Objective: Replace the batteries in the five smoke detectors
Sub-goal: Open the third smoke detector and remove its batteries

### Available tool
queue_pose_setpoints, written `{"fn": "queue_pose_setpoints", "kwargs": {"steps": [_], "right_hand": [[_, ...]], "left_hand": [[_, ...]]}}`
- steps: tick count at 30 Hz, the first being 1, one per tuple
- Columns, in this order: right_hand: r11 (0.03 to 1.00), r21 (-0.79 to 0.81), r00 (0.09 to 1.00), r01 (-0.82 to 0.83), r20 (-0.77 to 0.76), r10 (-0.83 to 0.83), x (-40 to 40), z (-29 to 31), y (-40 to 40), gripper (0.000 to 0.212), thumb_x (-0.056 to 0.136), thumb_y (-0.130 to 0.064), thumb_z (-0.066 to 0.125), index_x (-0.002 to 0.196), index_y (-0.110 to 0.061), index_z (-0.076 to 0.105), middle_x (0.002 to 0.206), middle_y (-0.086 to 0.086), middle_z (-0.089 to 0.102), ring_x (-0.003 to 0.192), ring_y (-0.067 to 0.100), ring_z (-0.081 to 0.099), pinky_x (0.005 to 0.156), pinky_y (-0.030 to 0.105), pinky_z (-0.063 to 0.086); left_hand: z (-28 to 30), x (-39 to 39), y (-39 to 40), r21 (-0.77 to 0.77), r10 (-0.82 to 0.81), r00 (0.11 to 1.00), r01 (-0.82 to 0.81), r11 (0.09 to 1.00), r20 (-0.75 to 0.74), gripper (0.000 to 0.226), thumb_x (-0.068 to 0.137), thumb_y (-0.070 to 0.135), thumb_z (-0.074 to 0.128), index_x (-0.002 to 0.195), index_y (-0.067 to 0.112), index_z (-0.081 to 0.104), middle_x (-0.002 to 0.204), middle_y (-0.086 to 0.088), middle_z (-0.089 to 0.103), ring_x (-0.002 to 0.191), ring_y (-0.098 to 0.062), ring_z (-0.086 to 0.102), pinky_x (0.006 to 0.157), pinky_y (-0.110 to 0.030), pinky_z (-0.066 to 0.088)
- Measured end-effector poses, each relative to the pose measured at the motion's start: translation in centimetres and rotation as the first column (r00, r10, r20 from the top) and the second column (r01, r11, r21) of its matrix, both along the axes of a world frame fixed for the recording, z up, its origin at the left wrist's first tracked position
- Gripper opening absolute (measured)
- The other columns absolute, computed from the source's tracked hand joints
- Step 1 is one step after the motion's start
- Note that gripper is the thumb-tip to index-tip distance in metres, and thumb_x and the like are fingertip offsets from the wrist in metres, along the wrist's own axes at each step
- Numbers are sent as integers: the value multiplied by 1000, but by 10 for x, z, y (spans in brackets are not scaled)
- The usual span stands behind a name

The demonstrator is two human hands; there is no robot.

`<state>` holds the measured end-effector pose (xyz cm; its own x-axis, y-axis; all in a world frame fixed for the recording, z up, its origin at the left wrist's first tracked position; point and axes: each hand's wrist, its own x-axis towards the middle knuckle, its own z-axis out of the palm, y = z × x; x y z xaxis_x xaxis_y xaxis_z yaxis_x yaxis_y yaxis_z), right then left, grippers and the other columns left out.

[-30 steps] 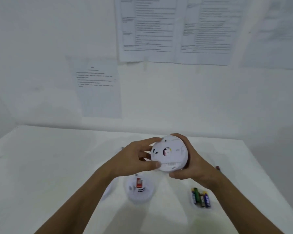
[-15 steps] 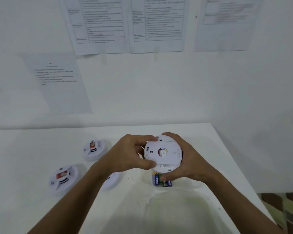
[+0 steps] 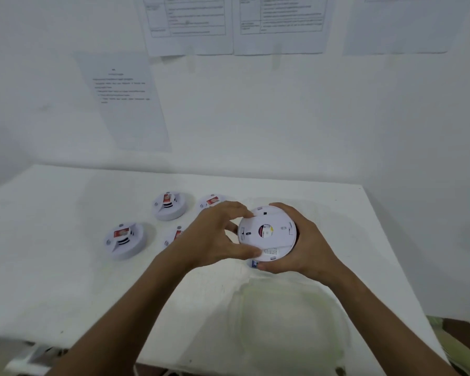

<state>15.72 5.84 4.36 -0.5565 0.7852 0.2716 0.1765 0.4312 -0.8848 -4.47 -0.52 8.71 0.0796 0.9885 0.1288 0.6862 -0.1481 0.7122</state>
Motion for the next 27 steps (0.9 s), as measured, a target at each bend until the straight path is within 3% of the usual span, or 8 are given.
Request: {"fn": "queue_pose_setpoints", "kwargs": {"steps": [7, 12, 14, 16, 19, 23, 27], "right_hand": [[999, 7, 999, -48, -19, 48, -14, -14, -1, 91, 48, -5, 95, 128, -24, 57, 118, -7, 66, 111, 15, 63, 87, 27, 56], [999, -28, 998, -44, 45, 45, -22, -24, 0, 91, 47, -31, 92, 129, -30, 52, 118, -21, 64, 111, 1, 61, 88, 13, 49], [999, -40, 997, -12, 69, 15, -21, -28, 1, 88, 49, -32, 93, 126, -33, 50, 115, -27, 61, 108, -5, 60, 87, 11, 48], [999, -10, 998, 37, 54, -36, -16, -32, 6, 86, 50, -26, 95, 125, -28, 53, 114, -20, 65, 107, 2, 63, 86, 17, 52], [998, -32, 998, 62, 33, -61, -3, -36, 10, 97, 47, -15, 99, 132, -23, 52, 119, -13, 66, 113, 9, 63, 90, 20, 53], [993, -108, 999, 51, 10, -50, 14, -36, 11, 101, 43, -13, 93, 134, -17, 50, 119, -16, 65, 112, 0, 61, 87, 12, 50], [986, -156, 998, 55, 22, -52, 18, -37, 8, 102, 43, -14, 92, 136, -17, 48, 127, -7, 61, 111, -3, 59, 90, 14, 52]], "left_hand": [[-9, -9, -3, 122, 10, 972, 19, 992, -233, 59, 50, 52, 76, 96, 18, 59, 100, 7, 54, 93, -13, 55, 76, -33, 56], [-7, -15, -2, 187, -3, 933, 75, 979, -359, 65, 49, 57, 69, 94, 12, 58, 101, 2, 50, 87, -16, 51, 72, -29, 51], [-10, -20, -4, 204, 34, 929, 45, 978, -368, 66, 49, 56, 67, 95, 9, 58, 100, 1, 49, 84, -15, 50, 70, -29, 50], [-20, -31, -7, 221, 102, 947, -34, 975, -304, 63, 50, 52, 71, 94, 8, 60, 99, 2, 50, 85, -13, 51, 69, -29, 52], [-44, -49, -16, 160, 171, 954, -134, 978, -248, 56, 50, 52, 74, 90, 16, 59, 96, 7, 50, 83, -12, 53, 68, -29, 54], [-84, -58, -31, 1, 189, 938, -197, 980, -290, 53, 53, 55, 75, 90, 25, 52, 92, 17, 44, 81, -5, 47, 64, -15, 39], [-108, -56, -39, -140, 181, 928, -237, 961, -327, 60, 53, 56, 72, 100, 22, 55, 100, 12, 46, 84, -8, 50, 70, -24, 50]]}}
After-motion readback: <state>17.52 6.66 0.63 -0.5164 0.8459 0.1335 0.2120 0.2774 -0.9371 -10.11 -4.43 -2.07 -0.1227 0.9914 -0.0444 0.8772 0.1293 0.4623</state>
